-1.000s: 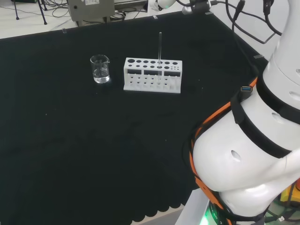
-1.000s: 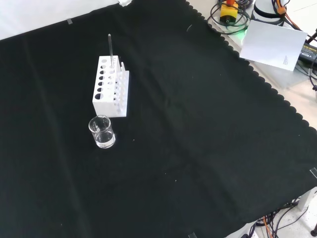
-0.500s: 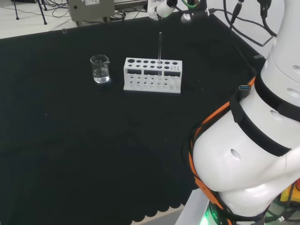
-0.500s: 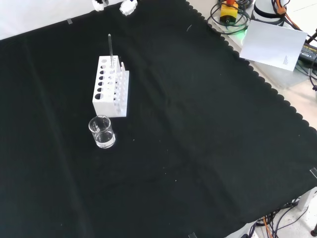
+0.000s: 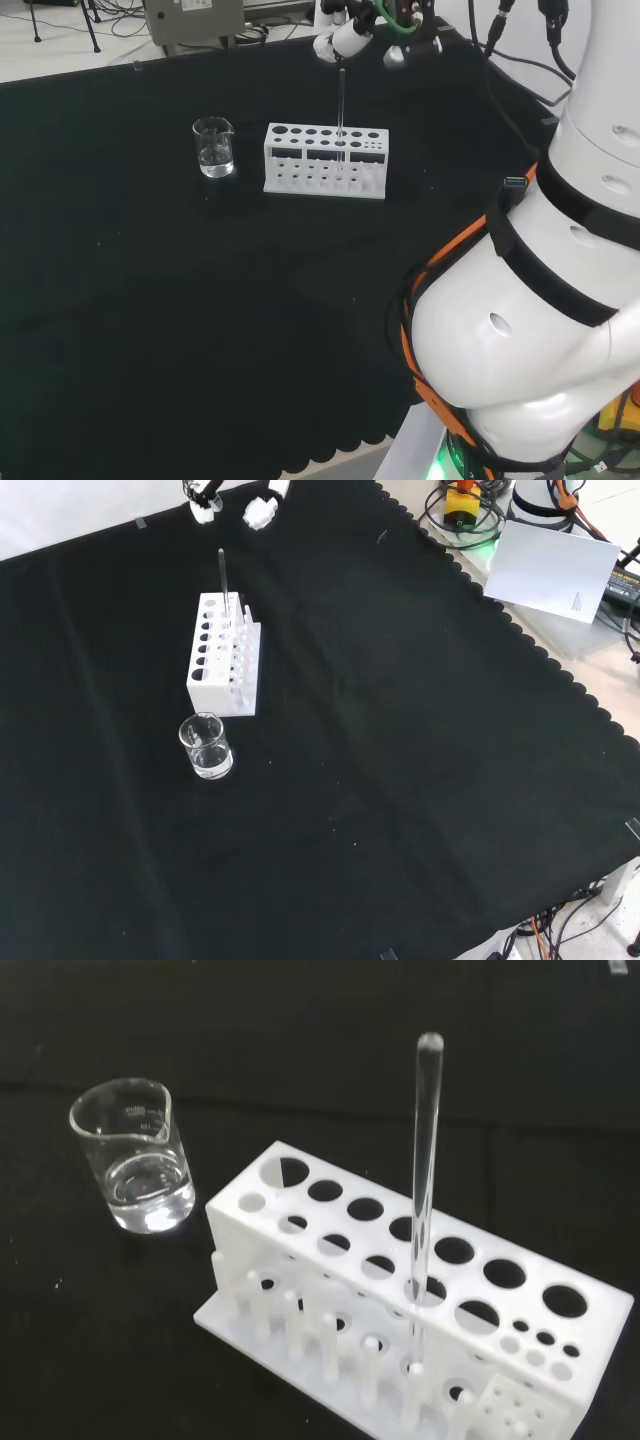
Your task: Take the glass rod from the white test tube rack.
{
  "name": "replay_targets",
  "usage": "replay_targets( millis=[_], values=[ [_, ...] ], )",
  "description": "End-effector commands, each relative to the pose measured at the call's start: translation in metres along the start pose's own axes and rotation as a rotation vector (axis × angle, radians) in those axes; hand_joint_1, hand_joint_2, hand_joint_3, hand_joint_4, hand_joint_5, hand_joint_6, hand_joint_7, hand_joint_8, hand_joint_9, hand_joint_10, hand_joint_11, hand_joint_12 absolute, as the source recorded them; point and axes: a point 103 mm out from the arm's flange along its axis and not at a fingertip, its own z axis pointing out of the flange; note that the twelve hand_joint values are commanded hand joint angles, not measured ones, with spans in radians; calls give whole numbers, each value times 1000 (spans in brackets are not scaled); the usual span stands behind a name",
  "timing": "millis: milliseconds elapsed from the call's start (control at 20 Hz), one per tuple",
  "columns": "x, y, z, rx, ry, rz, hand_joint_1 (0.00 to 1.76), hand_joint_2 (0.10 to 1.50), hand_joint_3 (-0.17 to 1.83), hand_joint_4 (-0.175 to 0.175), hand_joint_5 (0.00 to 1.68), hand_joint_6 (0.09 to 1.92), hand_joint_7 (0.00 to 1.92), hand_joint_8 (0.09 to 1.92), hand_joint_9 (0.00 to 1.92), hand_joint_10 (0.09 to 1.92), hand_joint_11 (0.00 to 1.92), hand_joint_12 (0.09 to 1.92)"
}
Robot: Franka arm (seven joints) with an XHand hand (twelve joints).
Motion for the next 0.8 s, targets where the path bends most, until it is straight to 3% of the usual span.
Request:
replay_targets(
  millis=[50, 800],
  values=[
    [0, 4, 7, 10, -2, -2, 662, 877, 559, -175, 278, 849, 597, 1093, 904, 1061, 742, 1351],
    [-19, 13, 36, 24, 16, -1, 657, 880, 563, -175, 289, 912, 615, 1134, 927, 1116, 785, 1350]
  ],
)
